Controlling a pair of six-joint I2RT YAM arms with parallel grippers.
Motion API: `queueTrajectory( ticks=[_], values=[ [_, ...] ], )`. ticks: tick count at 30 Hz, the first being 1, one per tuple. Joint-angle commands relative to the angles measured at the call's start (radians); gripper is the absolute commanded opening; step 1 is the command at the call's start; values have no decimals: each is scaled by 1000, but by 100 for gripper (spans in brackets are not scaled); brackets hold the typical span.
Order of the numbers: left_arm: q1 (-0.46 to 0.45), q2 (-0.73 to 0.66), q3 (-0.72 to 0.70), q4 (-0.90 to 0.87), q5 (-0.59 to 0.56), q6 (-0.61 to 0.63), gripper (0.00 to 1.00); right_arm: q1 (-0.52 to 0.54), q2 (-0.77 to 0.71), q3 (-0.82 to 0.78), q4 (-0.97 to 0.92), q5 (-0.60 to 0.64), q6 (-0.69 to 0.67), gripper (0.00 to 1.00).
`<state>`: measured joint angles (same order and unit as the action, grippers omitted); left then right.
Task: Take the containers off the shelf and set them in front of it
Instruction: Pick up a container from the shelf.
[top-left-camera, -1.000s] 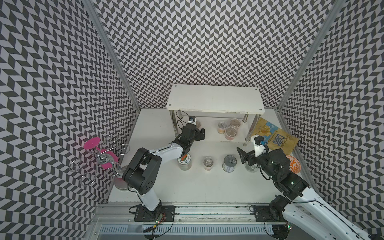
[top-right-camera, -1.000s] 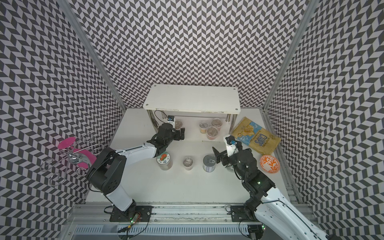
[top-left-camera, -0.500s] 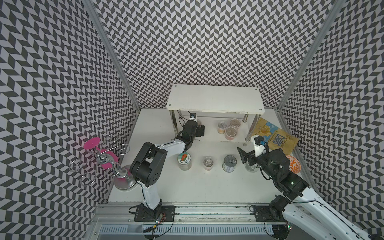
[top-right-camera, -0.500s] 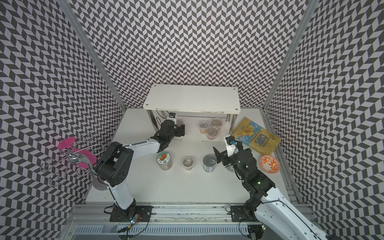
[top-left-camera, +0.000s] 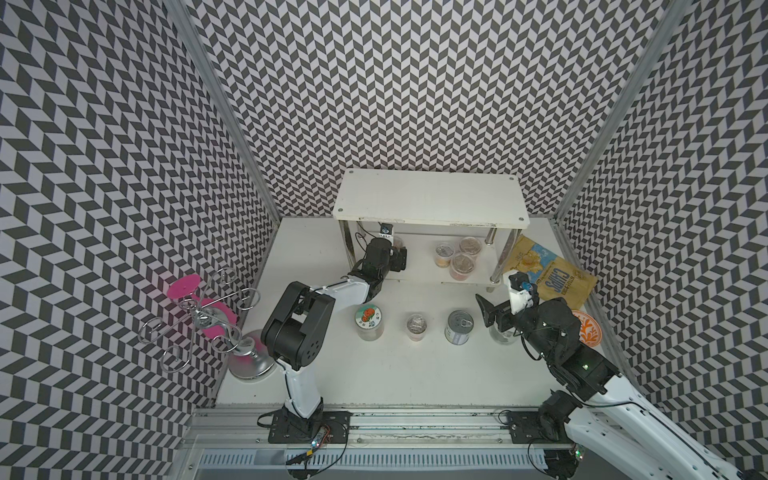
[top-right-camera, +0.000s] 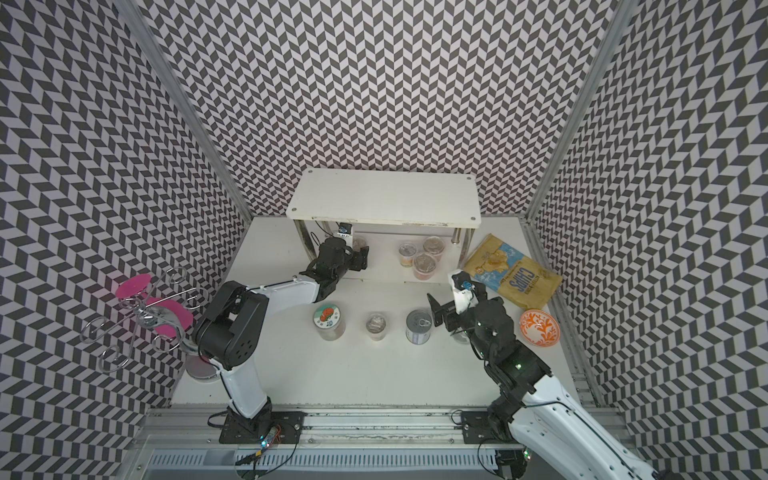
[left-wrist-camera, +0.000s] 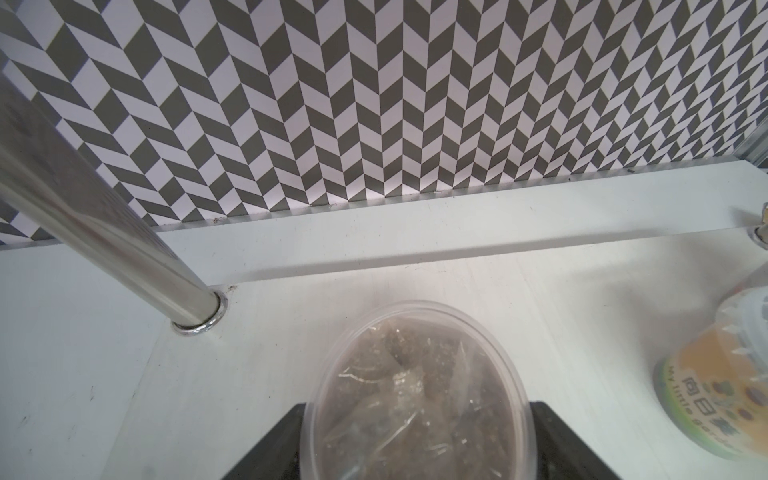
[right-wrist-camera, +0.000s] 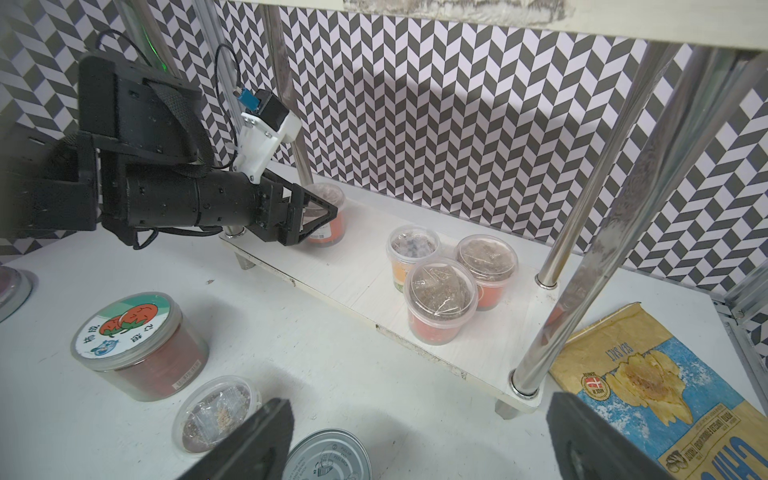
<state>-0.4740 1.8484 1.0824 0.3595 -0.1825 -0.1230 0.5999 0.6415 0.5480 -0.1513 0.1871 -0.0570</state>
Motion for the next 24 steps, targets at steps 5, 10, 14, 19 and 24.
queueTrajectory(
  ticks=[5, 10, 14, 19, 24],
  values=[
    [5, -59, 15, -12, 48, 38, 78, -2, 3, 0, 56, 11, -5, 99],
    [-5, -137, -25, -39, 77, 36, 78, -2, 4, -14, 69, 15, 4, 100],
    [-32, -219, -70, -83, 95, 19, 78, -4, 6, -25, 88, 14, 12, 100],
    [-108, -358, -163, -144, 73, 5, 78, -9, 13, -33, 102, 9, 12, 100],
    [-254, -544, -260, -264, 6, -49, 78, -21, 11, -43, 112, 1, 6, 100]
  ],
)
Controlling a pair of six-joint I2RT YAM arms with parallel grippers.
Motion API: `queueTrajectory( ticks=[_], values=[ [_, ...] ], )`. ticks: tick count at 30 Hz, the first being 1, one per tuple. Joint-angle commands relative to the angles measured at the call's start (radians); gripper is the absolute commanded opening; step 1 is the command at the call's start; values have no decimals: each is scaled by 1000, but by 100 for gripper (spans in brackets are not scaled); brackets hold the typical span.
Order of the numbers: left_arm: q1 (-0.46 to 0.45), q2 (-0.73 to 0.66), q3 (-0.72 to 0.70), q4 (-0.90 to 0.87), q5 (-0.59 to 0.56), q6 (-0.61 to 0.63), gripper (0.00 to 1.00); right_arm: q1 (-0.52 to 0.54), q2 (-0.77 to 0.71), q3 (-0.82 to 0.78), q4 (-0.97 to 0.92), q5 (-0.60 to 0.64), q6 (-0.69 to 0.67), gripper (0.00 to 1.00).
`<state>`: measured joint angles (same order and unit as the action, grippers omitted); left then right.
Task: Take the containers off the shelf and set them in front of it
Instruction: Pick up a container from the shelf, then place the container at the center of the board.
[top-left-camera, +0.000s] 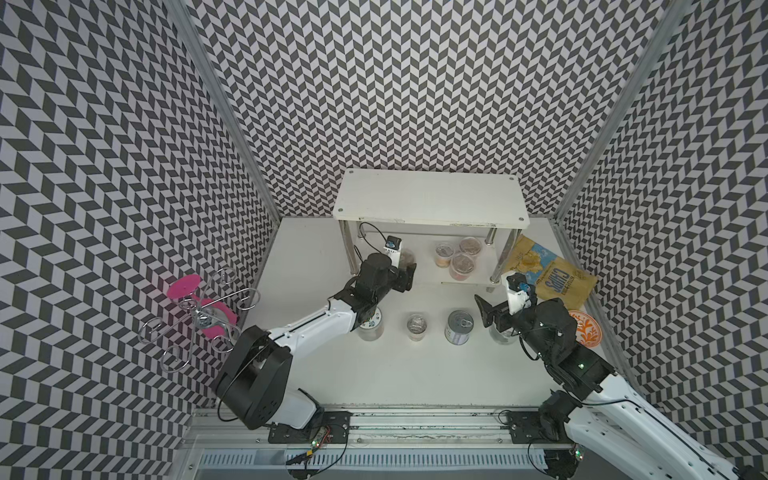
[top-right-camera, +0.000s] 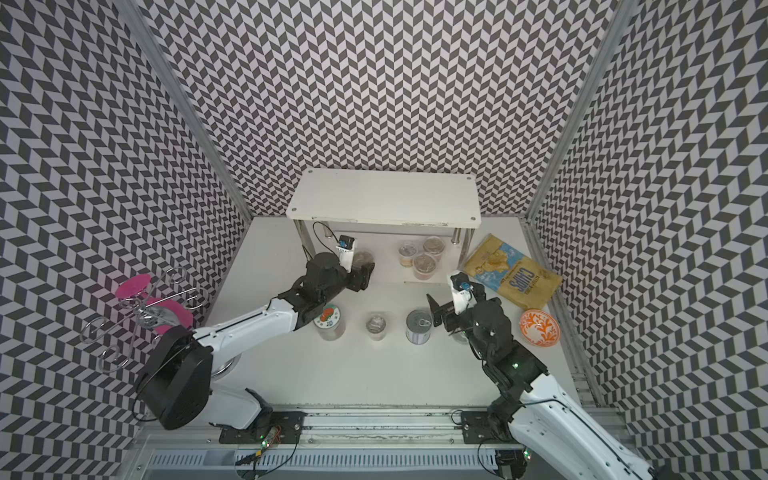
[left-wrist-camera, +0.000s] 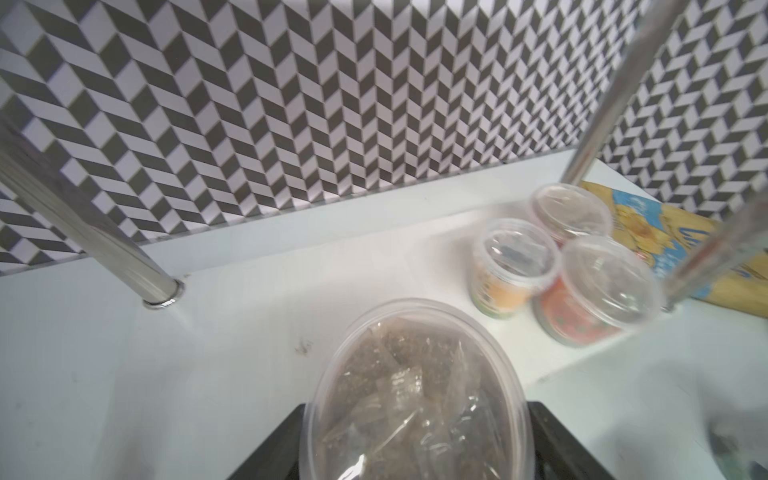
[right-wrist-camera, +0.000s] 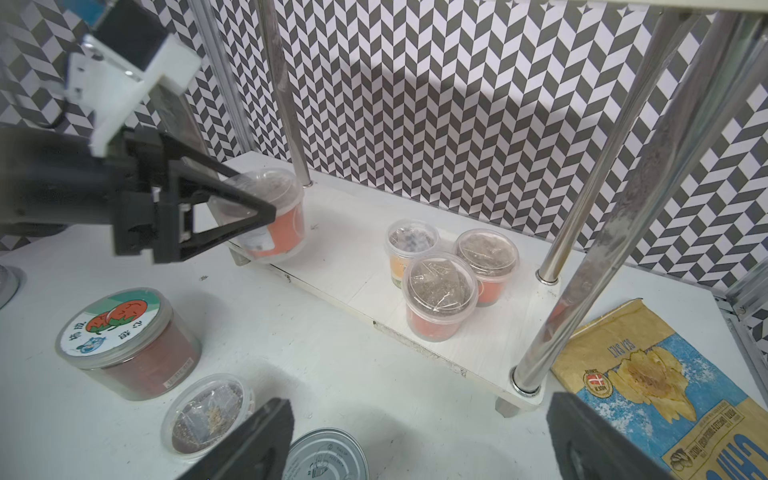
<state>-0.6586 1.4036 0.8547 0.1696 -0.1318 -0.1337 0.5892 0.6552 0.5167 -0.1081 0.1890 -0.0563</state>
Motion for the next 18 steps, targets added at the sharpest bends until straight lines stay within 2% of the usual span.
queueTrajectory(
  ticks=[1, 8, 11, 18],
  values=[
    [-101, -134, -52, -101, -62, -55, 78, -12, -2, -13, 72, -5, 5, 100],
    [-360, -365, -157, -355, -213, -254, 77, -39, 20, -18, 102, -47, -7, 100],
    [-456, -410, -195, -448, -276, -375, 77, -51, 36, -20, 119, -73, -14, 100],
    [-608, -472, -239, -651, -379, -623, 77, -71, 58, -12, 132, -110, -33, 100]
  ],
)
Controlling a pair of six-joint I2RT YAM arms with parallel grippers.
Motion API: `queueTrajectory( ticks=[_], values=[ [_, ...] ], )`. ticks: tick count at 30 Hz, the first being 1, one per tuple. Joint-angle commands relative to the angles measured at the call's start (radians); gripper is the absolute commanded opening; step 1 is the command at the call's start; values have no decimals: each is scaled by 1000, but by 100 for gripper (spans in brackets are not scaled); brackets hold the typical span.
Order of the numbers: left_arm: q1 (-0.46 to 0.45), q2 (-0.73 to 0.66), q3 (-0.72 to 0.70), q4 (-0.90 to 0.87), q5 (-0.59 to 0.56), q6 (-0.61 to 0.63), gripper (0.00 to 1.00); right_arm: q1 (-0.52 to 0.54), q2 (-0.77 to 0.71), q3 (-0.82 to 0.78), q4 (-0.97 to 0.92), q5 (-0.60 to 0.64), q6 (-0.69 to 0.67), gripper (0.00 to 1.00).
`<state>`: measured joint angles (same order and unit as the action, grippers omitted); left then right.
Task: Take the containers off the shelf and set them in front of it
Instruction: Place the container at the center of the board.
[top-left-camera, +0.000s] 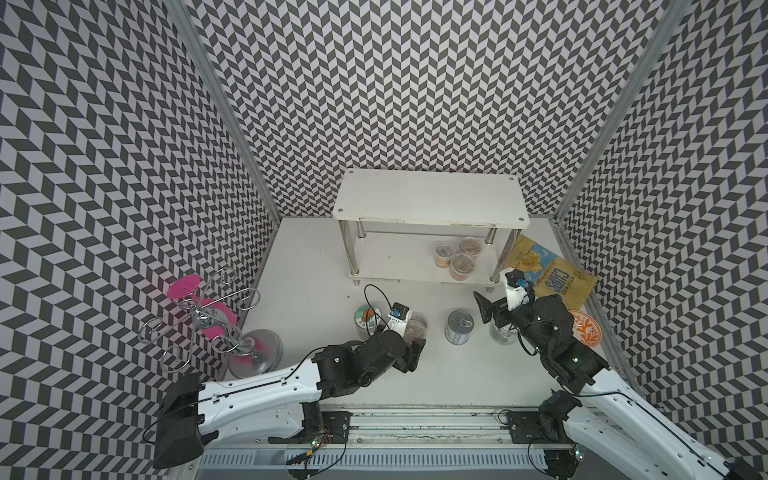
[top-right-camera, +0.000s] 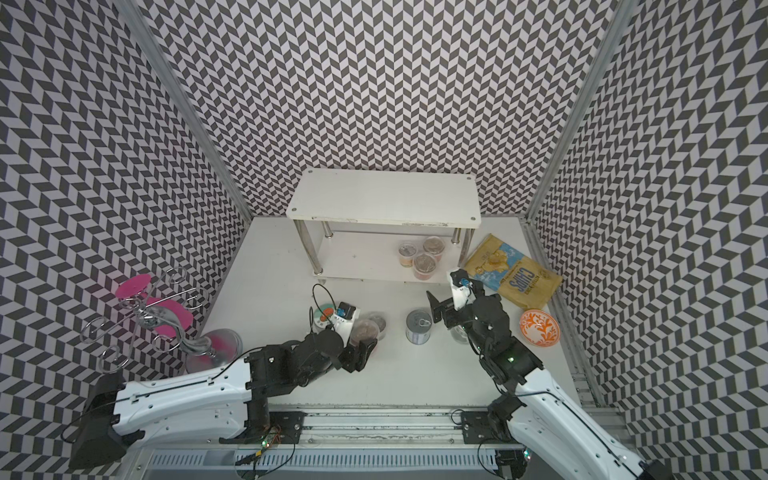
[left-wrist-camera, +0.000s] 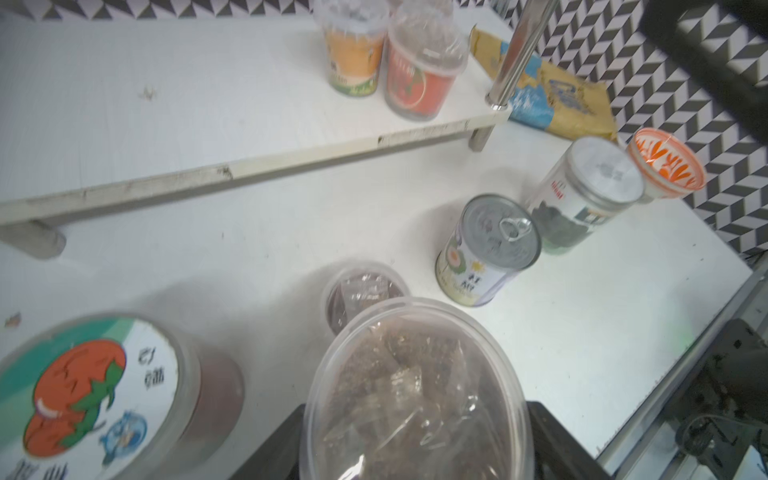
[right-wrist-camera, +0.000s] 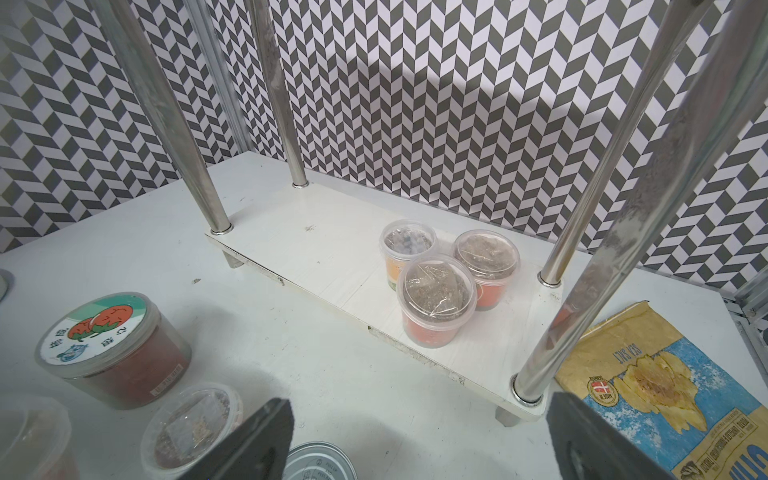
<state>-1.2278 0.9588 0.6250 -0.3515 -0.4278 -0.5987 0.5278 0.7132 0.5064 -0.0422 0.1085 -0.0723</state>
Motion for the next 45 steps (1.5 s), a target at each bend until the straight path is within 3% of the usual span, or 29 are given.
queueTrajectory(
  ticks=[1, 9, 20, 29, 38, 45],
  values=[
    [-58, -27, -19, -151, -92, -191, 77, -12, 1, -2, 65, -34, -20, 100],
    [-91, -52, -132, -246, -159, -426, 79, -47, 19, -2, 81, -85, -38, 100],
    [-85, -66, -202, -375, -244, -598, 80, -60, 79, 15, 127, -124, -61, 100],
    [-81, 12, -207, -407, -253, -678, 81, -99, 72, 8, 126, -160, -61, 99],
    [-84, 89, -131, -460, -291, -681, 81, -118, 97, 9, 152, -195, -65, 100],
    [-83, 61, -138, -490, -276, -717, 81, -126, 81, -2, 152, -193, -63, 100]
  ],
)
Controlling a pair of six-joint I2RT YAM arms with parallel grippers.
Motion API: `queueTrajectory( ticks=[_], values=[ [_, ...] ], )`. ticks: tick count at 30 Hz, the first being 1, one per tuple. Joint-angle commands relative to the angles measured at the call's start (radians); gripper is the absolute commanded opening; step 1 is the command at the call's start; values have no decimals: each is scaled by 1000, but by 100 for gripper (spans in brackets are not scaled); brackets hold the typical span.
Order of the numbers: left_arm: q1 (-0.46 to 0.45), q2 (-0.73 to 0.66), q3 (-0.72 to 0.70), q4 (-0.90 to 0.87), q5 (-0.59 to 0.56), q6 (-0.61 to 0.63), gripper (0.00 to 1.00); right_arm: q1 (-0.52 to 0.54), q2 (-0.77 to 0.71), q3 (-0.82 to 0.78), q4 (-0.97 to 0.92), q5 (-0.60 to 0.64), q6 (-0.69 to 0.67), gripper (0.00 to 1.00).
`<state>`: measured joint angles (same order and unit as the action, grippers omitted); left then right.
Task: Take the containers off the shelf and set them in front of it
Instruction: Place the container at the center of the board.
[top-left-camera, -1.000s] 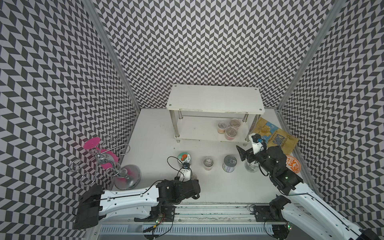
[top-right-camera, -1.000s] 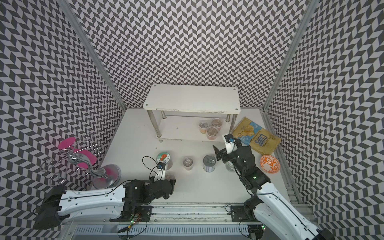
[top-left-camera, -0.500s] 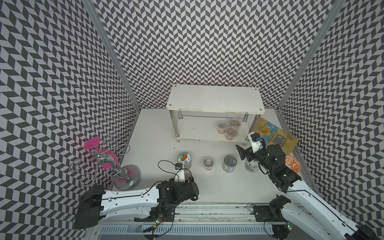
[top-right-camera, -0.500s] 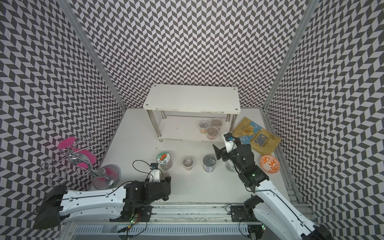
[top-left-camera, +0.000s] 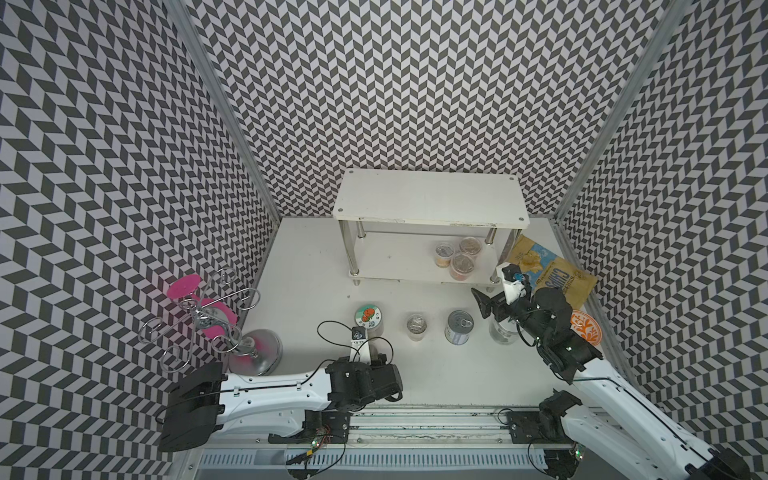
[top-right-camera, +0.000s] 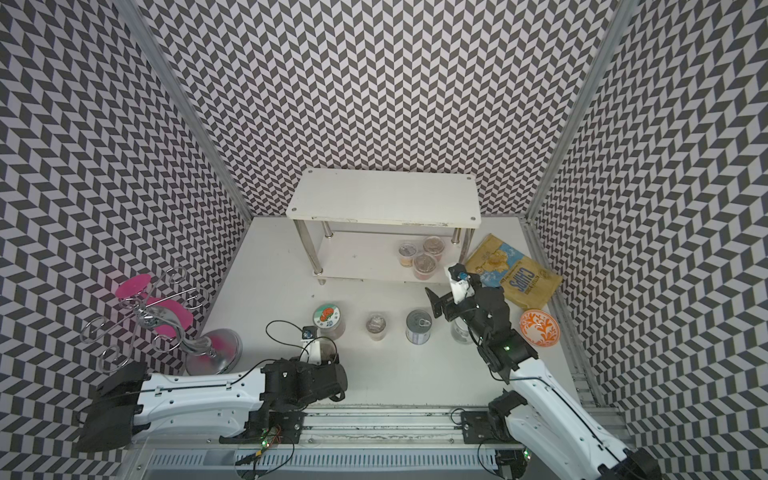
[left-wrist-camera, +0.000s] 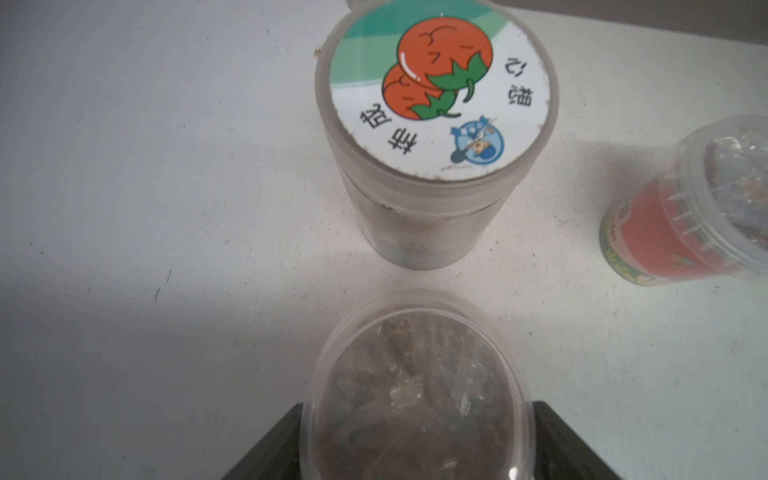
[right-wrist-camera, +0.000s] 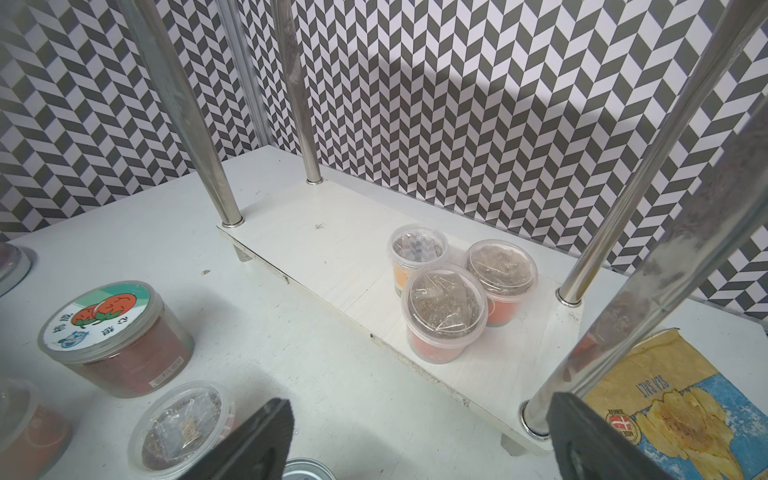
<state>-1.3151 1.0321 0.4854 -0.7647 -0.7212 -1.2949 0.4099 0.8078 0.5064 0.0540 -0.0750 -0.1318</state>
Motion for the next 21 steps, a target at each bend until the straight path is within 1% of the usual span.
queueTrajectory(
  ticks=[1, 3, 9, 15, 18, 21],
  values=[
    [4, -15, 1, -80, 20, -21, 82, -9, -15, -3, 56, -10, -2, 100],
    [2, -16, 1, -81, 27, -22, 83, -11, -15, -5, 57, -12, 1, 100],
    [1, -25, 3, -44, 42, 30, 88, -13, -16, -6, 59, -12, 0, 100],
    [-4, -42, 5, -16, 85, 76, 85, -16, -16, -5, 55, -13, 1, 100],
    [-7, -39, 2, -14, 100, 78, 86, -16, -19, -5, 54, -15, 2, 100],
    [-8, -32, 3, -14, 103, 79, 89, -17, -21, -6, 51, -13, 3, 100]
  ],
)
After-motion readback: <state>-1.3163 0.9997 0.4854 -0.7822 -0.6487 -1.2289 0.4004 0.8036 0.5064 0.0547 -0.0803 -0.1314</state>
